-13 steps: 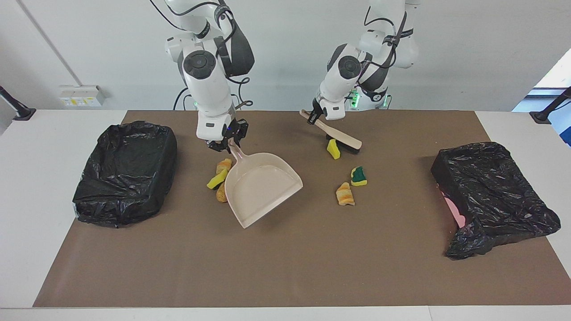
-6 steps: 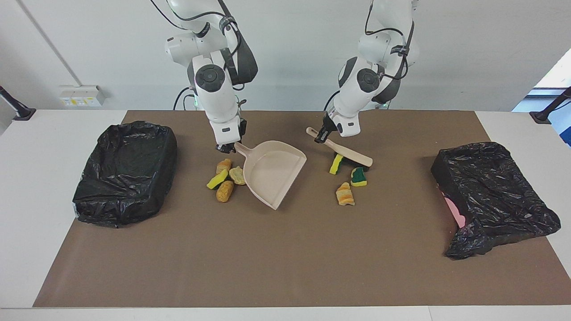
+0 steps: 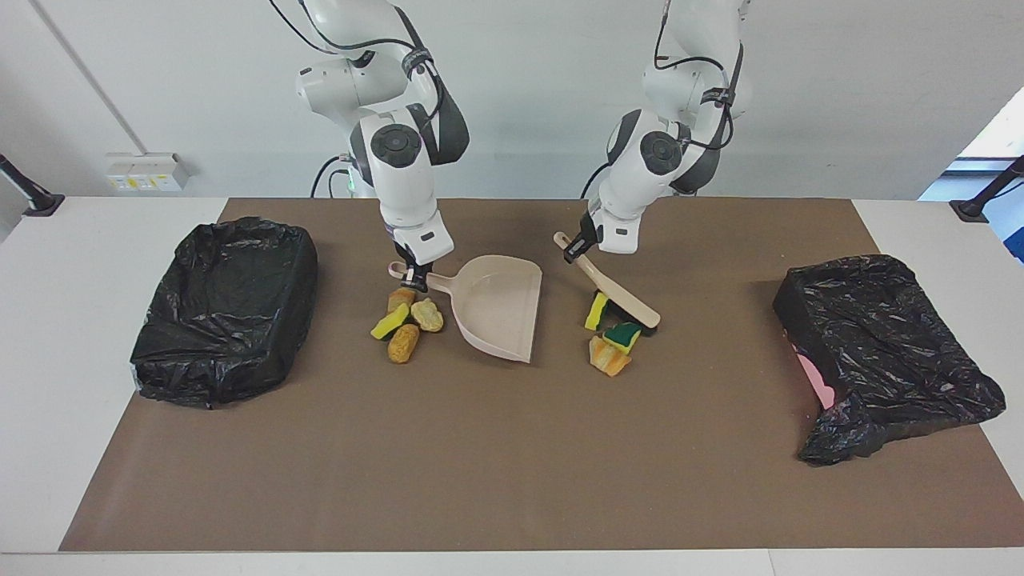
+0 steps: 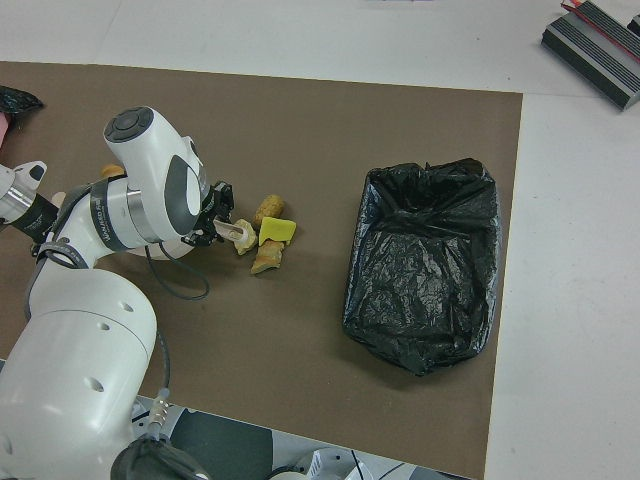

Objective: Sweep and dump trash in bin

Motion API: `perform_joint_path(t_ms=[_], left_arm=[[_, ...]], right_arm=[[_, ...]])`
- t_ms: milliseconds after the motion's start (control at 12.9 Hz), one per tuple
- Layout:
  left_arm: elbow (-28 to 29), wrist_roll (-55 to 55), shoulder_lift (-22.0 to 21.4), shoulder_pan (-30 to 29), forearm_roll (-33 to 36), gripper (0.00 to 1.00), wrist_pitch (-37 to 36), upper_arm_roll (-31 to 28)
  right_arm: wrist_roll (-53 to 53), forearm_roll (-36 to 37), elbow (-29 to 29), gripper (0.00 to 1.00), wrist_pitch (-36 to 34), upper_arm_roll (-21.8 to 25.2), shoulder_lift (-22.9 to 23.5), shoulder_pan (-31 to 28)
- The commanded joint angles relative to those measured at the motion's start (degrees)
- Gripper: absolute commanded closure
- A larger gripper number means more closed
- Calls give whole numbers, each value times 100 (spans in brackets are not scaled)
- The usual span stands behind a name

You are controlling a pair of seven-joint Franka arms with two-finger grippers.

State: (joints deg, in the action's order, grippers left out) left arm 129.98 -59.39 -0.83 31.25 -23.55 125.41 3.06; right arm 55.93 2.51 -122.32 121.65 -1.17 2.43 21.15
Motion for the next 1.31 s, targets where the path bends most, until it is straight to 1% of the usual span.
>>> perform_joint_path(t_ms=[0,155,387,696,851,1005,1237], left_arm=[[-8,620,-49,21,79,100,-192,-7],[27,963,-75,30,79,100,-306,-7],[36,1622,-119,39,79,100,-561,2],[27,2527,-128,74,79,100,-597,28],[27,3045,-171,275,79,100,-720,28],[10,3328,-198,399,79,100,-755,37],[-166,3601,-198,452,88,100,-1219,90]], right_arm=[[-458,276,-73,100,96,-6,3,327],[-601,311,-134,100,140,-6,46,442],[-680,311,-143,100,158,-6,55,451],[-689,390,-169,100,184,-6,116,460],[-707,426,-178,100,201,-6,117,469],[-715,426,-178,100,210,-6,126,469],[-821,426,-178,100,201,-6,126,469]])
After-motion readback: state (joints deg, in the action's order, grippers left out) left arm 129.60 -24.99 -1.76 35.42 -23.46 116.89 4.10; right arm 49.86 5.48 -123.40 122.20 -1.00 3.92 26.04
